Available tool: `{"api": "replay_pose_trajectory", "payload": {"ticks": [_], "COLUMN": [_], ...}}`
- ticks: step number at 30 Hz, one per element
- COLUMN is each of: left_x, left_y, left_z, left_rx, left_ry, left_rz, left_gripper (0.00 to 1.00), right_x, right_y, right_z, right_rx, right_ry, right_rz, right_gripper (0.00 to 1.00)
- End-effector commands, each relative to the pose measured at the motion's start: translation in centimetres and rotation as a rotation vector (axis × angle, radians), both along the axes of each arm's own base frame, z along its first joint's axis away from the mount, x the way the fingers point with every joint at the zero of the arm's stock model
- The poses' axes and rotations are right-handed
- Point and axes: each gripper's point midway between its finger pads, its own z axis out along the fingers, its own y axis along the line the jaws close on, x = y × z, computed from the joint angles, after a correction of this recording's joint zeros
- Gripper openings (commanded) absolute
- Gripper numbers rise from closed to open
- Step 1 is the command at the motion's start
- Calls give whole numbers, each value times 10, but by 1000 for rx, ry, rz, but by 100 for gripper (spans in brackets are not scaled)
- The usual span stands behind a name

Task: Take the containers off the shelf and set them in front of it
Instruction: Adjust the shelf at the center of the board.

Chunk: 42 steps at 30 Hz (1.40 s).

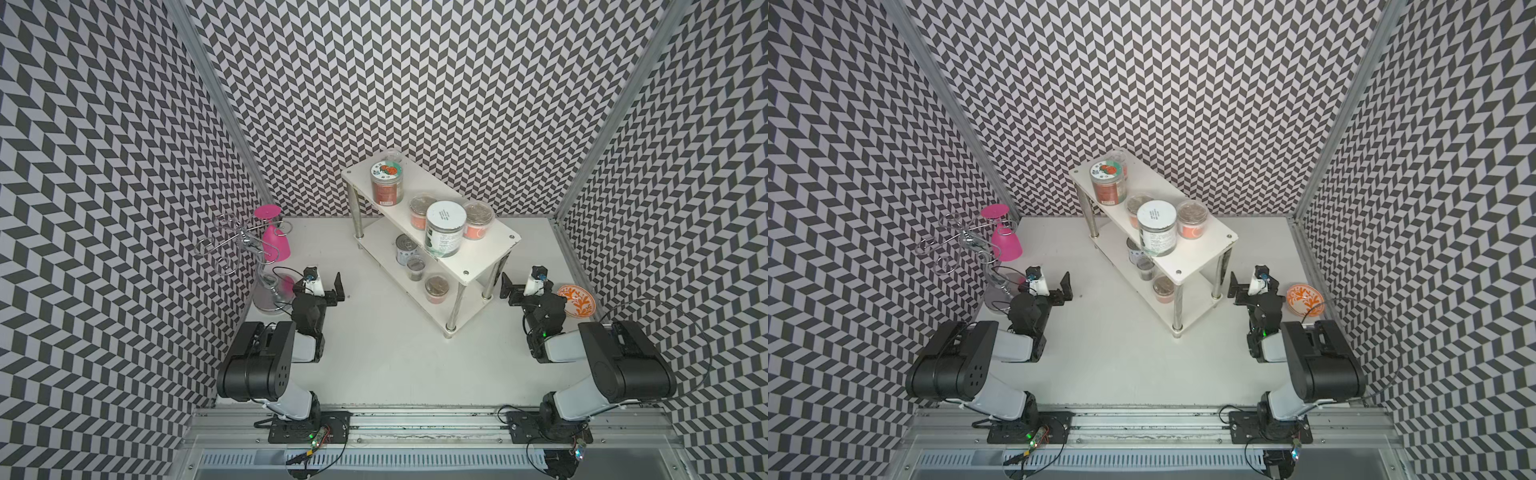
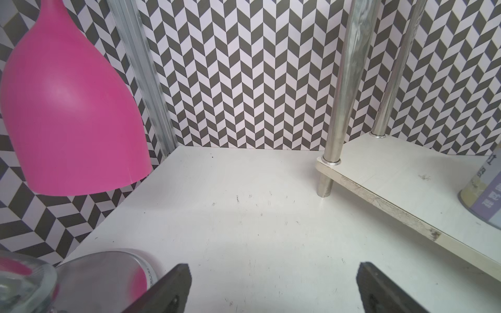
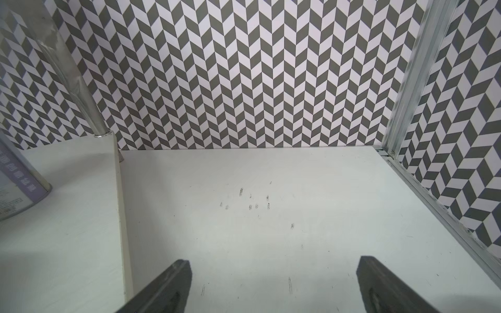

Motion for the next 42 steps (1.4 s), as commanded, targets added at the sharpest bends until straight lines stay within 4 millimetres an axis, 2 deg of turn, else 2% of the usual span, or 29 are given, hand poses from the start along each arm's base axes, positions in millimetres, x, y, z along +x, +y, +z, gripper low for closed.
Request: {"api": "replay_pose_trajectory", "payload": {"ticks": [1,10,13,16,20,23,26,30,36,42], "left_x": [1,2,1,9,14,16,18,15,16,27], "left_y": [0,0,-4,-6,-8,-19,-34,-56,-76,-85], "left_z": [11,11,16,29,59,72,80,89,97,98], "left_rx": [8,3,10,15,-12,-35,-69,-108,-161,-203], "left_ry": [-34,-32,-44,5,18,50,93,126,165,207], "left_rz": [-5,-12,-27,-22,-31,-92,-171,-284,-388,-432], "left_gripper": [100,100,100,100,100,100,100,100,100,100], "right_x": [2,1,-4,-11,-17,-33,-52,-84,-124,-149], "right_y": [-4,-4,-5,-1,3,8,20,47,96,141], "right_z": [20,22,37,55,66,86,104,126,132,144], "right_rx": [0,3,4,-3,-13,3,21,59,168,217], "right_ry": [-76,-84,-135,-145,-42,-38,-22,-10,71,72], "right_rz": [-15,-20,-21,-2,17,44,118,271,484,592], "right_gripper": [99,100,100,100,99,99,99,99,100,100]}}
